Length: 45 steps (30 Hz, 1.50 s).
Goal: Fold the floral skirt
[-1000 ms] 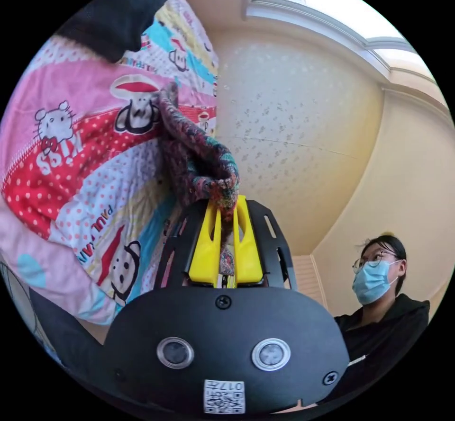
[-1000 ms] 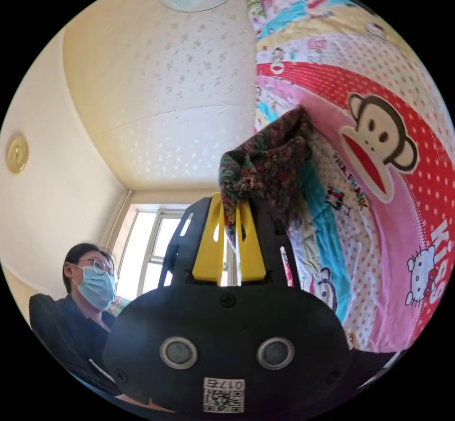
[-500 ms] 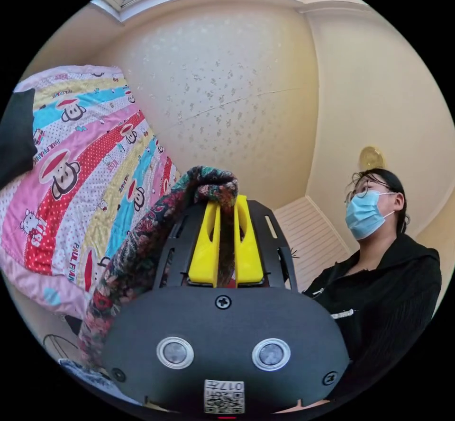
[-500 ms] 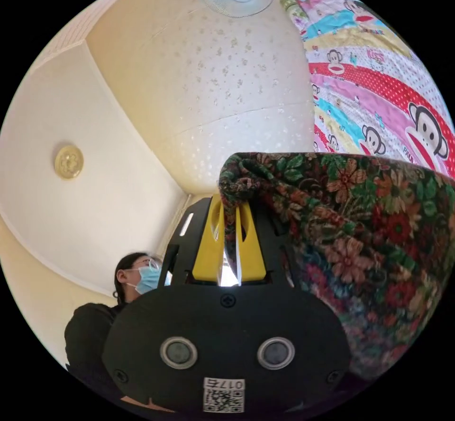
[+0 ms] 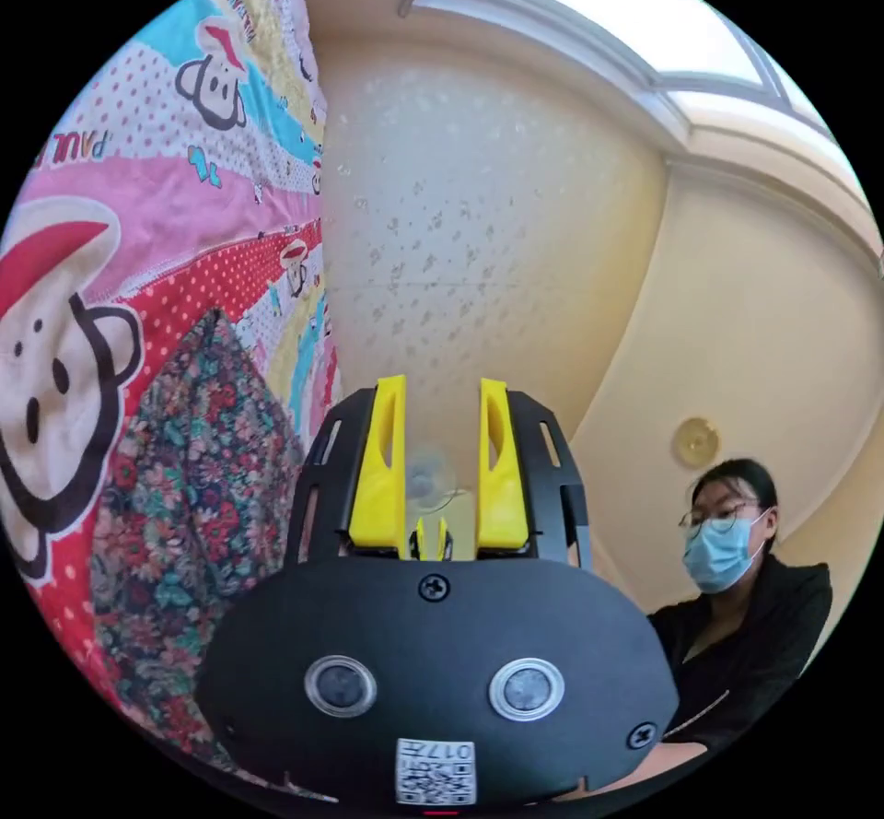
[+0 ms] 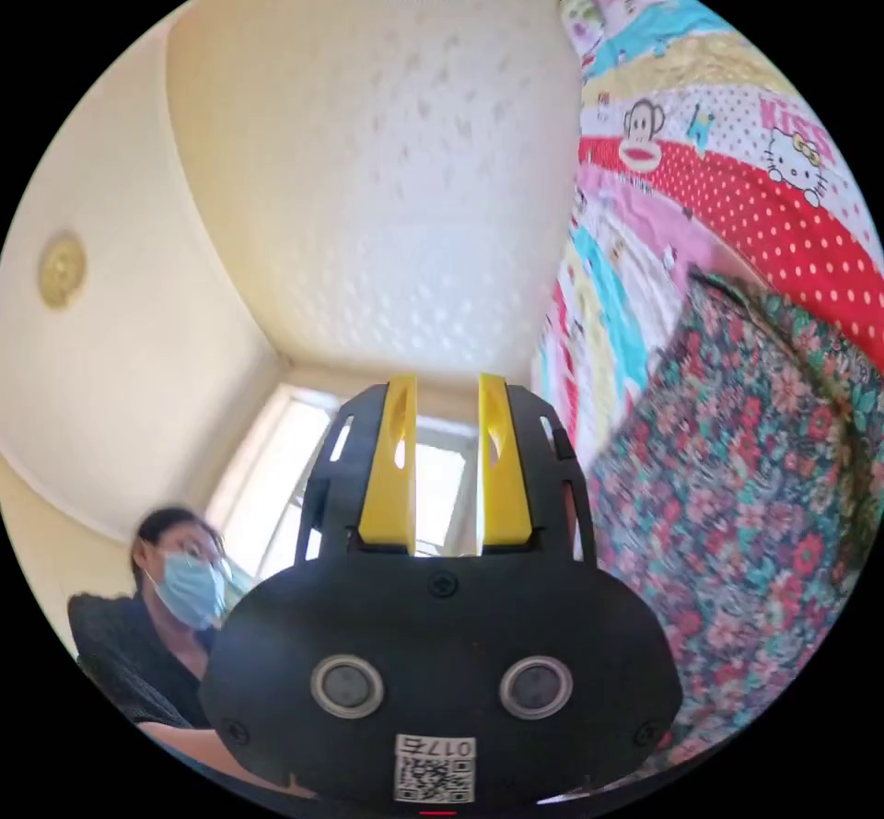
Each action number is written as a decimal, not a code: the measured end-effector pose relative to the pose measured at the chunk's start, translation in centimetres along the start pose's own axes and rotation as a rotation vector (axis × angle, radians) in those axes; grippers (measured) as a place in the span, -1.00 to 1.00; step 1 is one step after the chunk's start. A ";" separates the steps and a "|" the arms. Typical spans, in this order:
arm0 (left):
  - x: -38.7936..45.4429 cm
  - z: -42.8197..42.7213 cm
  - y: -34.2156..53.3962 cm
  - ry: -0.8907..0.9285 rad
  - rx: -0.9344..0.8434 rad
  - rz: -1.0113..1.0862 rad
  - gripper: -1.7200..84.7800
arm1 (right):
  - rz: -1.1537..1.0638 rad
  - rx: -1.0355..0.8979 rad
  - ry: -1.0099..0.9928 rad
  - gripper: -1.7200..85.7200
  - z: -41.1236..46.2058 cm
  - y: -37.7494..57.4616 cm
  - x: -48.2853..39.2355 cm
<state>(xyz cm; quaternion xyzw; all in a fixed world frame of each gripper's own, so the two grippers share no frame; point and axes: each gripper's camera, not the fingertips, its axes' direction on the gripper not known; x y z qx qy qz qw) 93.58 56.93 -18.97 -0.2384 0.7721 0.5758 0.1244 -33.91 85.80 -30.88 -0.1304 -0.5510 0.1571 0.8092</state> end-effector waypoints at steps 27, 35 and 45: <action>3.3 -8.5 13.3 -0.798 -0.543 -0.037 -0.79 | -0.440 -1.311 1.155 -0.56 63.2 20.2 -6.9; 11.4 -5.2 15.8 -0.668 -0.473 0.150 -0.88 | -0.671 -1.355 1.520 -0.58 70.5 24.1 -6.3; 17.6 -2.5 18.4 -0.651 -0.373 0.245 -0.91 | -1.090 -1.466 1.549 -0.86 69.1 25.9 -10.6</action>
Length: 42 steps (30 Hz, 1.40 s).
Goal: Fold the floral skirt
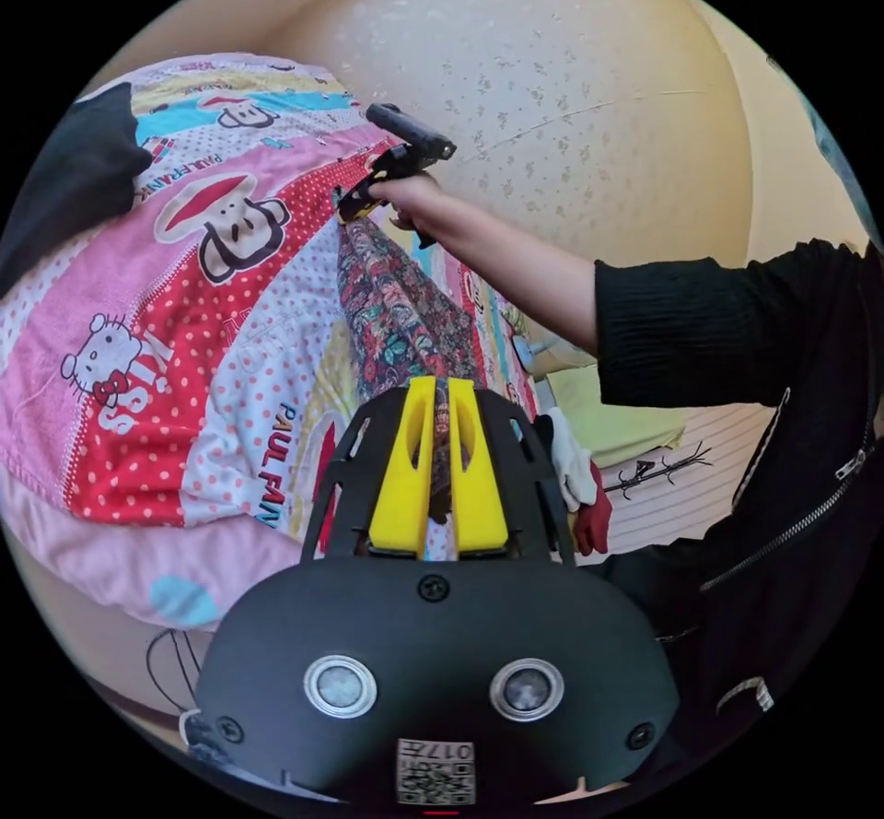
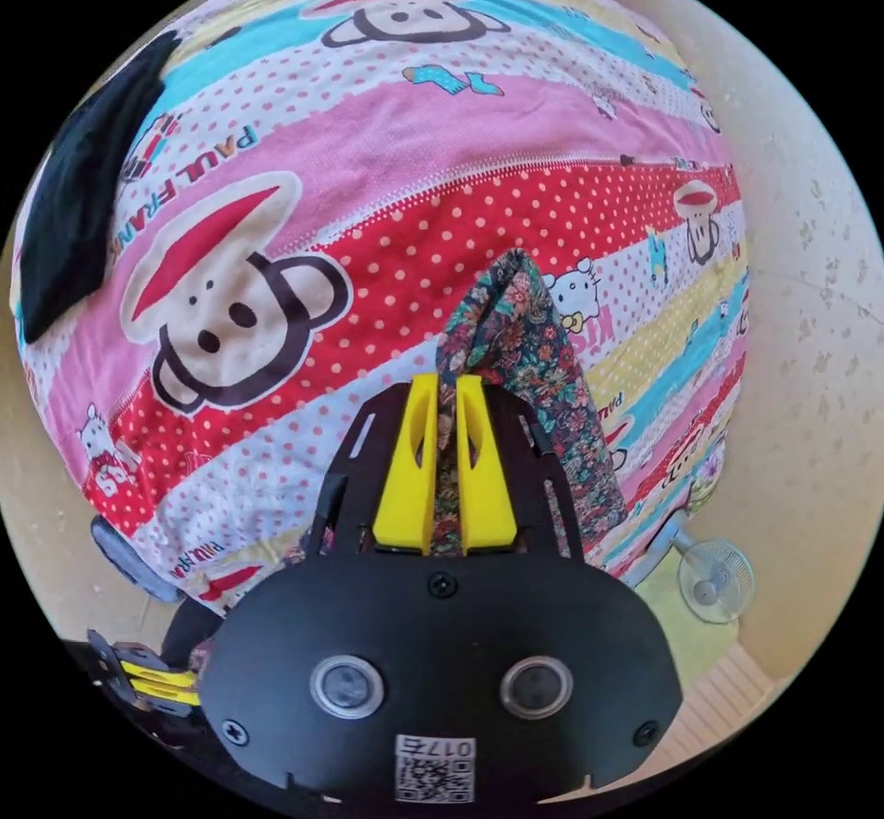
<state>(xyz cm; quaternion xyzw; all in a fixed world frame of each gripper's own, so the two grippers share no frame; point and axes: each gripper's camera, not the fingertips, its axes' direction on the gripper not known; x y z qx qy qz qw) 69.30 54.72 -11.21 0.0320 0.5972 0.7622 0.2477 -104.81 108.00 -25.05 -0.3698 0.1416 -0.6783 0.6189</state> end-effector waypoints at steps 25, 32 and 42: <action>22.0 33.3 9.1 0.195 -0.241 -0.033 -0.95 | 0.580 0.591 -0.595 -0.88 24.2 51.5 34.7; 23.2 37.8 11.9 0.097 -0.390 -0.022 -0.76 | 0.627 0.388 -0.568 -0.81 31.9 54.6 35.1; 25.2 26.1 6.5 0.166 -0.323 0.179 -0.75 | 0.388 0.769 -0.815 -0.79 25.2 63.8 26.8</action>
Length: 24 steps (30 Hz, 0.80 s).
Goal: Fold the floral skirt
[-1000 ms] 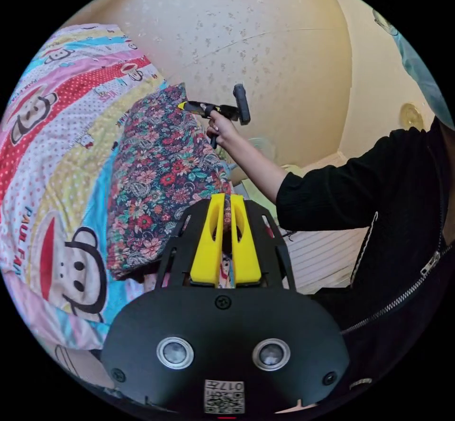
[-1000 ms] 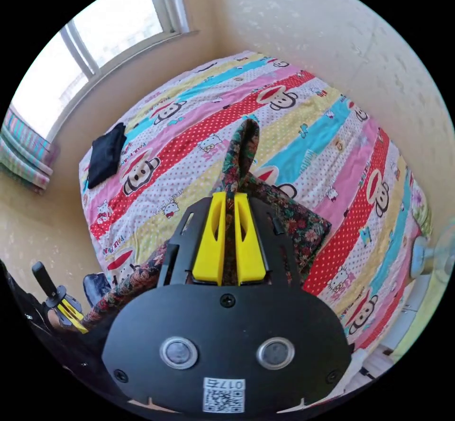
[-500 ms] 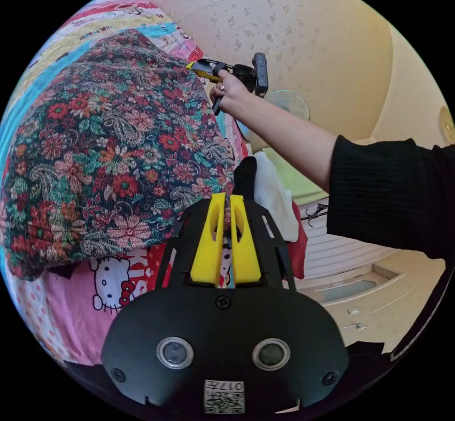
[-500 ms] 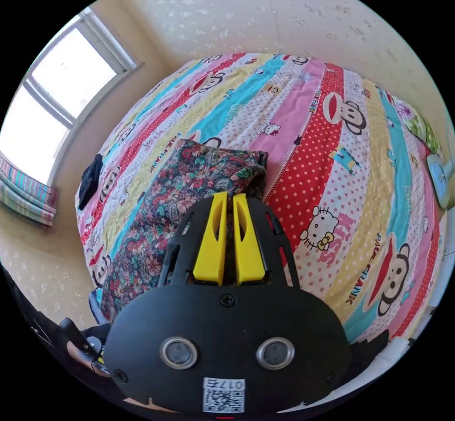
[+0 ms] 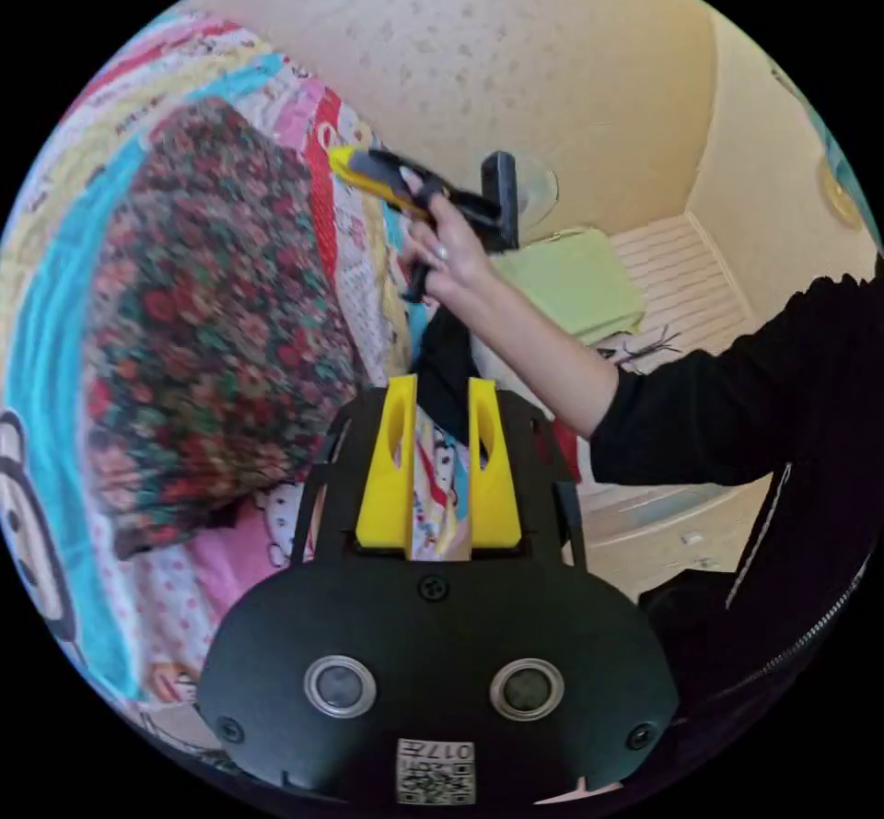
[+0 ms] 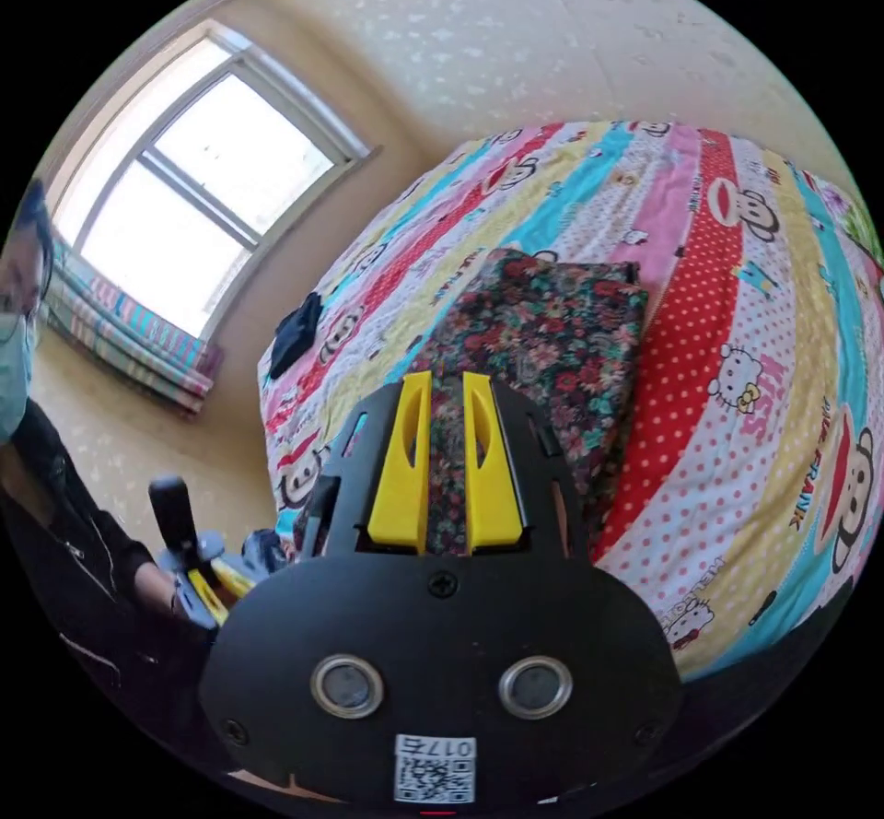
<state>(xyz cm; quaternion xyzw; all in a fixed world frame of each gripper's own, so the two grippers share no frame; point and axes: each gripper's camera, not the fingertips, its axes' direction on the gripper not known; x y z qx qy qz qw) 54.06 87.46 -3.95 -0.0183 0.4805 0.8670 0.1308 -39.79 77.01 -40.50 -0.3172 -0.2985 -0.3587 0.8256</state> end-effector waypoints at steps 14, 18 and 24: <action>-8.8 -8.4 -1.0 -0.357 0.080 -0.192 -0.77 | 0.454 -0.124 0.049 -0.70 0.7 19.3 3.1; -8.3 -7.5 -2.3 -0.389 0.012 -0.194 -0.77 | 0.487 -0.253 0.096 -0.85 3.0 18.3 4.4; -3.7 -8.0 -5.9 -0.421 -0.077 -0.046 -0.78 | 0.477 -0.205 0.226 -0.89 -4.4 13.2 1.1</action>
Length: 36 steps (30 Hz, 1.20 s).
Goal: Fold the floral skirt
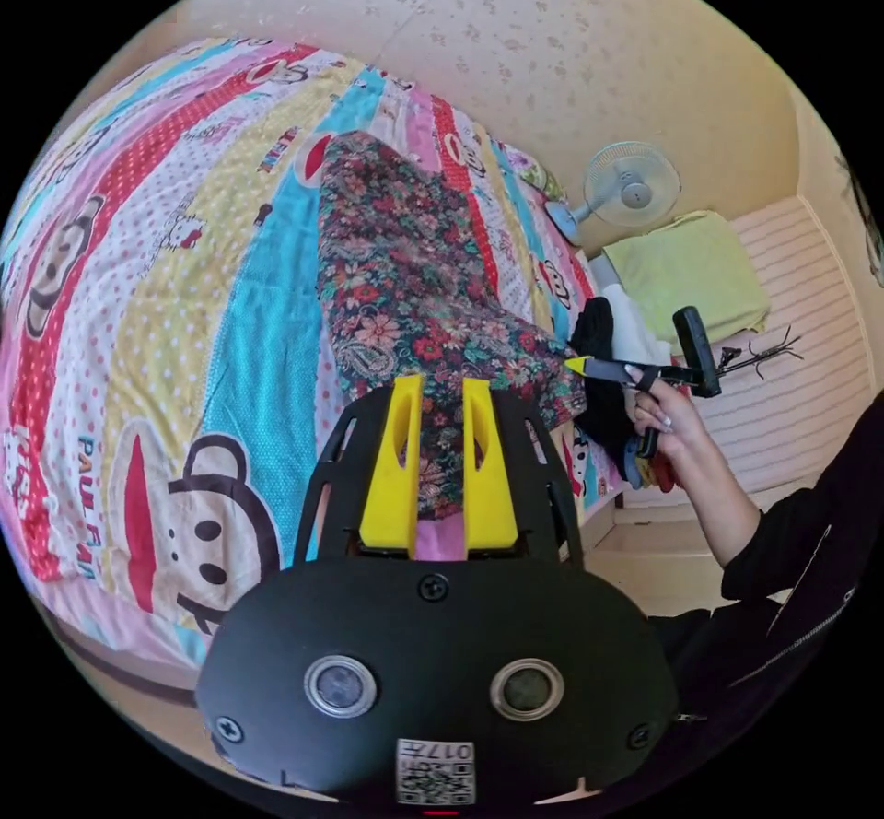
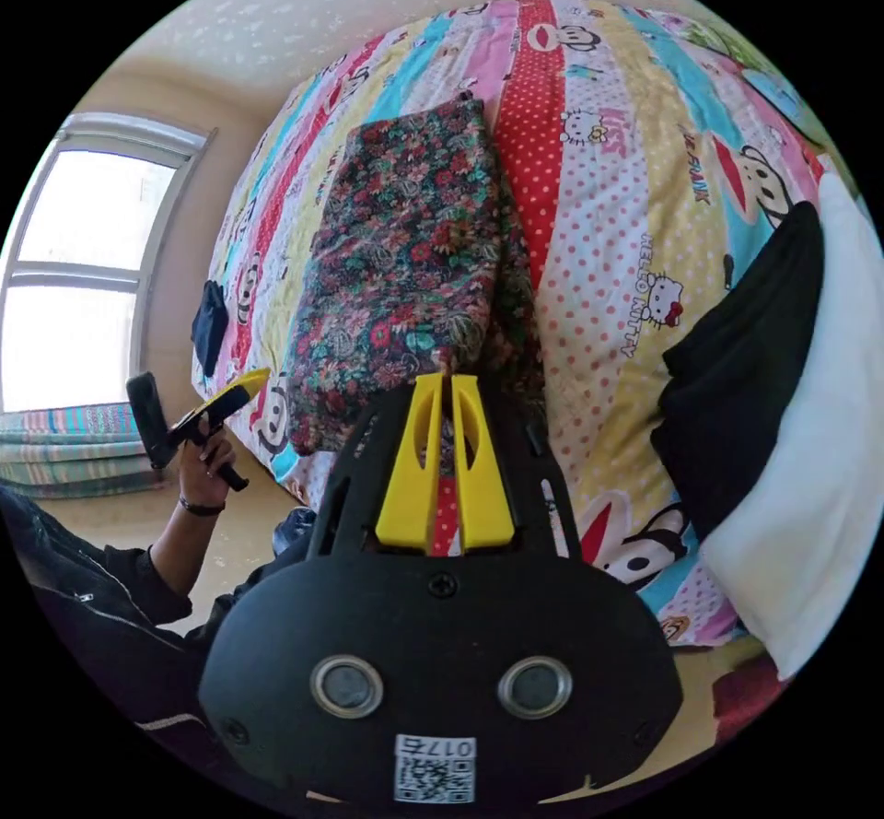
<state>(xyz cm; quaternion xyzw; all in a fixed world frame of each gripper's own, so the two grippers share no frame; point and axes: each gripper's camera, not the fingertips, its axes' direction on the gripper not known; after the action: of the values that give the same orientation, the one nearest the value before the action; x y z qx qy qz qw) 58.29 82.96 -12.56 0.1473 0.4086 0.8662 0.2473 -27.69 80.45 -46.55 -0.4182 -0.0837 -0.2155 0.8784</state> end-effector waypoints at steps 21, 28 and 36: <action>-4.2 9.4 0.0 0.122 -0.187 -0.183 -0.98 | -0.199 0.268 0.039 -0.72 3.5 -19.9 2.3; -4.6 9.4 -0.5 0.131 -0.200 -0.178 -0.98 | -0.052 0.261 -0.144 -0.85 8.0 -27.0 2.6; -4.3 8.6 0.4 0.105 -0.155 -0.170 -0.98 | -0.378 0.550 0.201 -0.89 4.6 -25.3 -8.8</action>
<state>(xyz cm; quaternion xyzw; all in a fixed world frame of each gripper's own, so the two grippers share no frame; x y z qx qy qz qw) 65.74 85.88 -7.11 0.0470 0.3638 0.8776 0.3088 -46.72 72.60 -28.88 -0.1196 -0.1276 -0.3837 0.9067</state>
